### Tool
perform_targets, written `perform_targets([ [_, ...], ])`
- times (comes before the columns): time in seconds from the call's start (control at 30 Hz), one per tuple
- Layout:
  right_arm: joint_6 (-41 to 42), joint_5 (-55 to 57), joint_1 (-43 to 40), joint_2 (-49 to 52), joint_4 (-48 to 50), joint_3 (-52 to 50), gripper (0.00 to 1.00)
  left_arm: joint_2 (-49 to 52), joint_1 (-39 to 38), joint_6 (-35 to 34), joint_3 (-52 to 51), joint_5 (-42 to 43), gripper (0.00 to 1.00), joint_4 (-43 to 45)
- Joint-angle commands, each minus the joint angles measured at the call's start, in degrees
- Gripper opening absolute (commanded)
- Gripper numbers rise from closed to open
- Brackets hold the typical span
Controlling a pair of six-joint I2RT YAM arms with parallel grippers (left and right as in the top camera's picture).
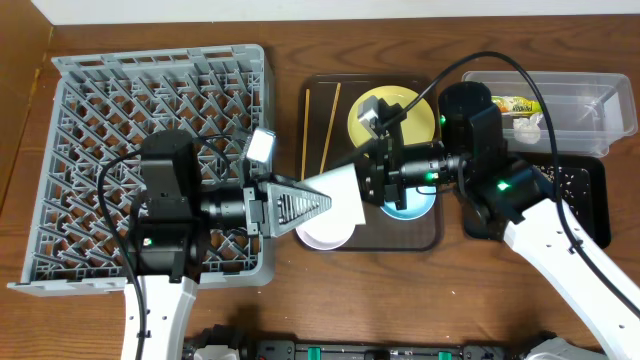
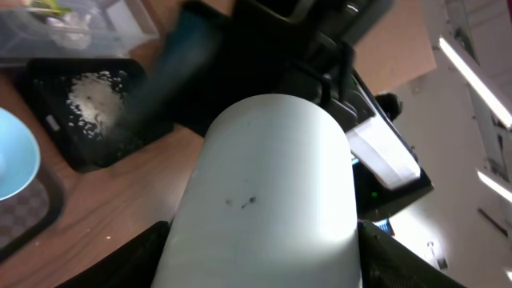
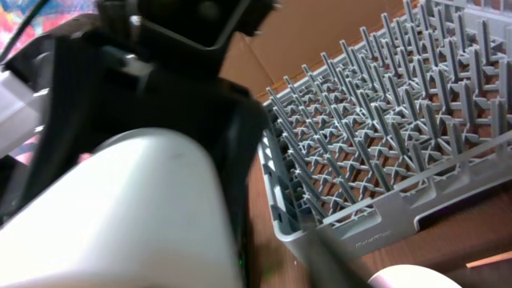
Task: Sort waste into correct bins and load items into the dishwasher
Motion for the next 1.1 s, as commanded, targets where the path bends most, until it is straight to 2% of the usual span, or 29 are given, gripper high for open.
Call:
perform_targets([
  [0.0, -0.48, 2.14, -0.9, 0.72, -0.09, 0.2, 0.68, -0.42, -0.24, 0.31, 1.38, -0.35, 0.54, 0.37],
  [0.1, 0.83, 2.16, -4.66, 0.02, -0.52, 0.2, 0.74, -0.42, 1.29, 0.28, 1.38, -5.31, 0.54, 0.26],
  [0.2, 3.39, 2.14, -9.75, -1.03, -2.71, 0.2, 0.77, -0.42, 4.28, 0.26, 1.38, -10.27, 0.53, 0.04],
  [0.27, 3.34, 2.78, -11.23, -1.51, -6.19, 0.2, 0.78, -0.5, 6.29, -0.15, 1.38, -13.94, 0.5, -0.5],
  [0.3, 3.3, 3.82, -11.43, -1.6, -8.31, 0.2, 0.79, -0.59, 7.28, -0.39, 1.38, -16.33, 0.44, -1.14],
  [0.37, 1.75, 7.26, -10.99, -1.62, -13.92, 0.17, 0.79, -1.18, 9.27, -0.39, 1.51, -24.3, 0.42, -4.02],
  [0.53, -0.81, 24.5, -6.91, -1.6, -26.71, 0.17, 0.83, -2.95, 12.98, 2.08, 5.14, -50.71, 0.42, -17.11],
  [0.6, -1.64, 29.79, -4.72, -1.53, -29.46, 0.17, 0.85, -3.26, 13.94, 3.32, 8.44, -64.57, 0.43, -23.32],
  [0.73, -5.27, 32.41, -0.37, -1.53, -30.27, 0.13, 0.88, -3.43, 14.84, 3.76, 13.31, -94.38, 0.43, -31.01],
  [0.77, -5.33, 32.52, 0.31, -1.53, -29.97, 0.13, 0.88, -3.41, 15.02, 3.74, 13.49, -98.77, 0.43, -31.63],
  [0.8, -5.29, 33.05, 1.07, -1.53, -29.62, 0.13, 0.88, -3.39, 15.32, 2.56, 13.49, -101.83, 0.44, -32.28],
  [0.93, -5.29, 34.38, 2.64, -1.53, -29.2, 0.13, 0.89, -1.27, 17.42, -0.02, 13.46, -104.69, 0.43, -33.35],
  [1.07, -5.31, 34.34, 2.78, -1.53, -30.36, 0.13, 0.89, 3.67, 22.75, -5.2, 13.46, -107.12, 0.43, -34.07],
])
